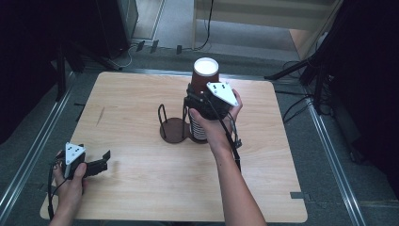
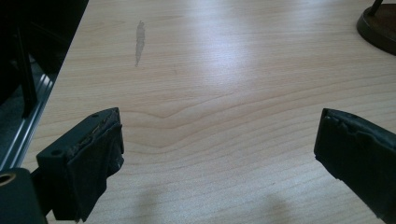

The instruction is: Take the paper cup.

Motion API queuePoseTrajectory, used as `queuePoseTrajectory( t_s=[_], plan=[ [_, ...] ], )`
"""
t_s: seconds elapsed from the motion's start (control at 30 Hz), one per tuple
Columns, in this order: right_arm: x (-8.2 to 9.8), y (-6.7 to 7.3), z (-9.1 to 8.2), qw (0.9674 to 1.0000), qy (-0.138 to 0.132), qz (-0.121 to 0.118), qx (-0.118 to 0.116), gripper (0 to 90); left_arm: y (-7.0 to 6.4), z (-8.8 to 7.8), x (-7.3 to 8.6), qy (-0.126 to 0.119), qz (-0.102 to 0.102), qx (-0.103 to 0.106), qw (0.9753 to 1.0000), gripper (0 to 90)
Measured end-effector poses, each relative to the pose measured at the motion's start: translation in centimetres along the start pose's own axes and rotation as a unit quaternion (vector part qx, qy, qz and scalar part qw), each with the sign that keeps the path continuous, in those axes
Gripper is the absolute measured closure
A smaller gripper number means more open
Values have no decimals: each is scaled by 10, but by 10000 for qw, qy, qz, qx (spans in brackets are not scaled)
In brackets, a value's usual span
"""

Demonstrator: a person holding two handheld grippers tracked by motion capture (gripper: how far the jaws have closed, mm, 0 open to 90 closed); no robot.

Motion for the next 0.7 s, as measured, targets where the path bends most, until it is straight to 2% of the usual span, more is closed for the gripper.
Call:
queuePoseTrajectory(
  t_s=[0.5, 0.57, 0.7],
  plan=[
    [0, 0, 0, 10000, 39, -18, -53, 85, 0, 0, 0, 10, 35, -16, 10000, 23],
    [-1, 2, 0, 9999, 19, -165, -38, 95, 0, 0, 0, 13, 38, -22, 10000, 23],
    [-3, 3, 0, 9998, 45, -169, -3, 98, 0, 0, 0, 9, 21, -58, 10000, 23]
  ],
)
Point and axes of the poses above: each handheld gripper's, and its own axes: z roughly forward along the jaws, x roughly out of its underside, y roughly to its left, the point moved 6 cm from there along z, roughly forward along the jaws, and after that the axes turned 7 degrees about -x, right-handed, at the moved point
